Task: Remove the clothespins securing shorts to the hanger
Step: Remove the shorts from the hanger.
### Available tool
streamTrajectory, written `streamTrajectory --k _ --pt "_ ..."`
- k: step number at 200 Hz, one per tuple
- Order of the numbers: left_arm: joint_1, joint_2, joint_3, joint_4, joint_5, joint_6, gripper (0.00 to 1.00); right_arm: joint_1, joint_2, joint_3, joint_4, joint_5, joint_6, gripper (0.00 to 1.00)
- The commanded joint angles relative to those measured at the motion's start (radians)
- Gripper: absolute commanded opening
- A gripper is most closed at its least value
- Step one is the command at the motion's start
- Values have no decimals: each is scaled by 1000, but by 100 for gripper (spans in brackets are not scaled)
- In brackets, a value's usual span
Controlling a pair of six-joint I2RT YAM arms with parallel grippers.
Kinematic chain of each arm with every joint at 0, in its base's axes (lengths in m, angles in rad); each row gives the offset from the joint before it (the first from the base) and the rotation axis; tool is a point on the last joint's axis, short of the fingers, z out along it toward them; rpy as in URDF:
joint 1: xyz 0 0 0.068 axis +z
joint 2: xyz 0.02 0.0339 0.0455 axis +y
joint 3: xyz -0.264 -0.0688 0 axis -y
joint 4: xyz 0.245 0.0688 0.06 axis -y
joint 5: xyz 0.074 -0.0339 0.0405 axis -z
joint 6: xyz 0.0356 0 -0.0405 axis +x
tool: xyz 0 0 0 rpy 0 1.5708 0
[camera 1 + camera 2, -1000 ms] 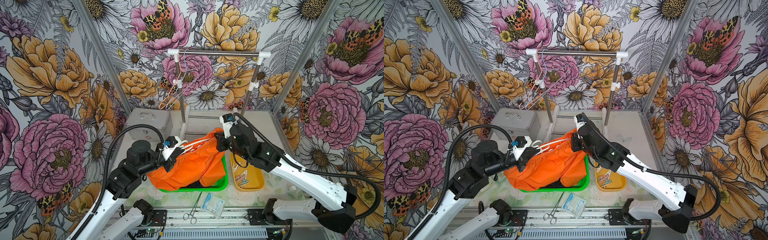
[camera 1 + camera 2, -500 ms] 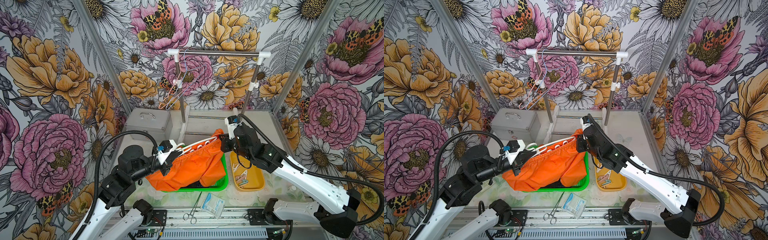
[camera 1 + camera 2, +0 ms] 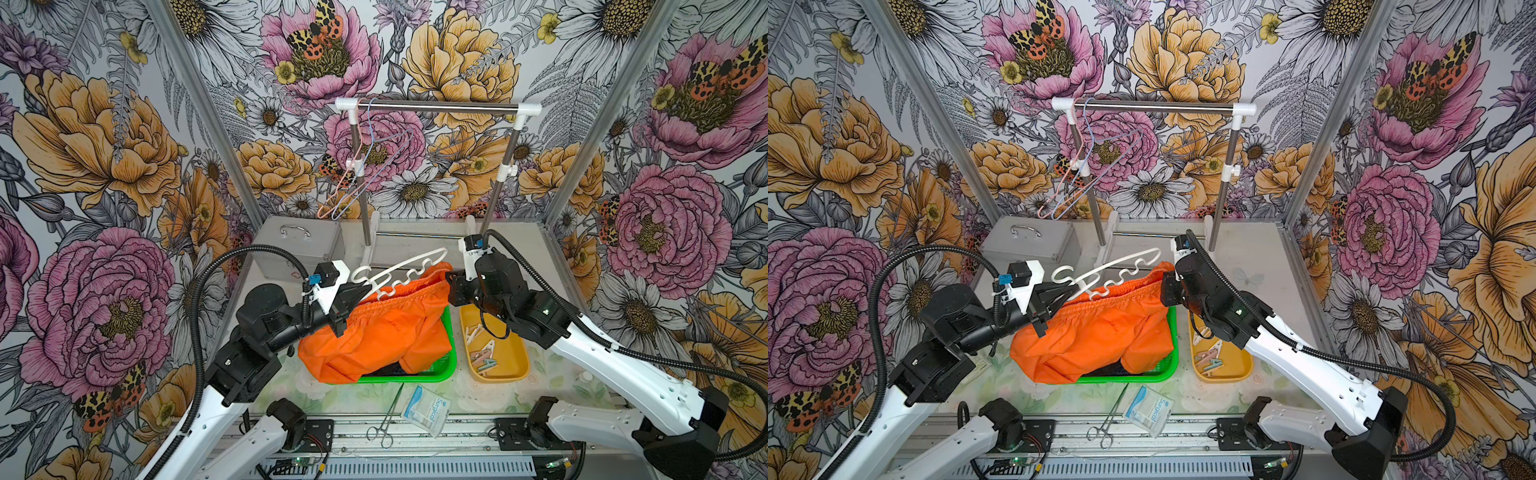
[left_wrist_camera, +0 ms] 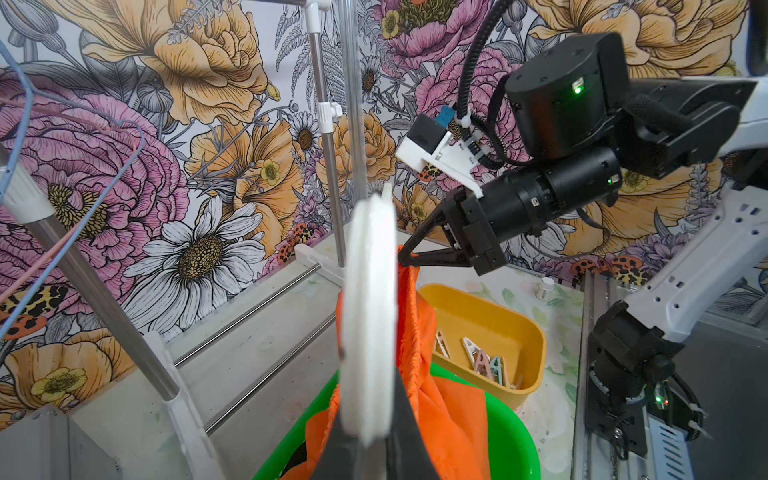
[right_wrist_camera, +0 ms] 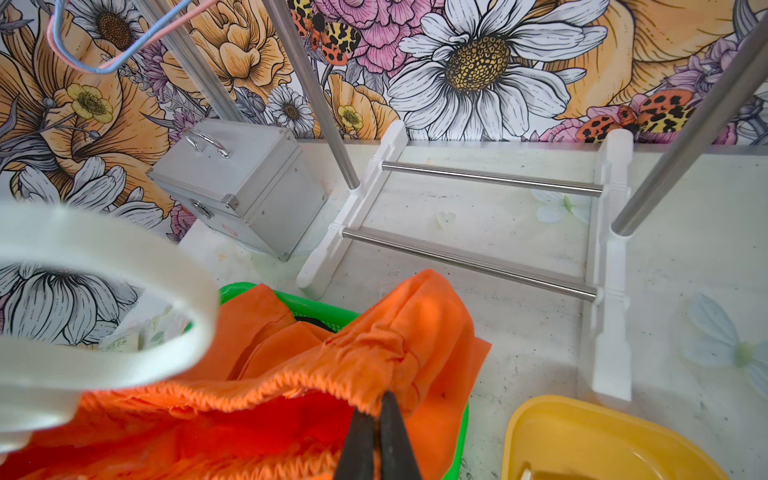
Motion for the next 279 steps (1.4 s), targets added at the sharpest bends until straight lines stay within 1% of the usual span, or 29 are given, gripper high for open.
streamTrajectory --k 1,33,57,81,108,146,209,233,253,279 --pt "-42 42 -11 161 1 -41 0 -30 -35 -4 -4 32 6 0" --pt "-78 167 -17 360 19 -108 0 -58 -31 -4 -4 10 2 0" --pt "-72 272 10 490 18 -169 0 -71 -30 -9 -4 12 -2 0" --pt "-59 354 74 521 36 -182 0 -94 -33 -17 -3 10 -10 0" --pt "-45 387 118 556 21 -190 0 -112 -43 -27 -4 13 -17 0" --pt "8 366 144 614 3 -233 0 -132 -48 -46 -3 -4 -22 0" --pt "41 289 174 573 -37 -196 0 -132 -47 -41 2 -44 -41 0" --pt "51 247 191 518 -50 -166 0 -132 -38 -28 6 -97 -56 0" --pt "52 201 186 452 -81 -142 0 -127 -29 -18 30 -174 -75 0" --pt "55 121 152 349 -177 -120 0 -82 5 11 54 -262 -114 0"
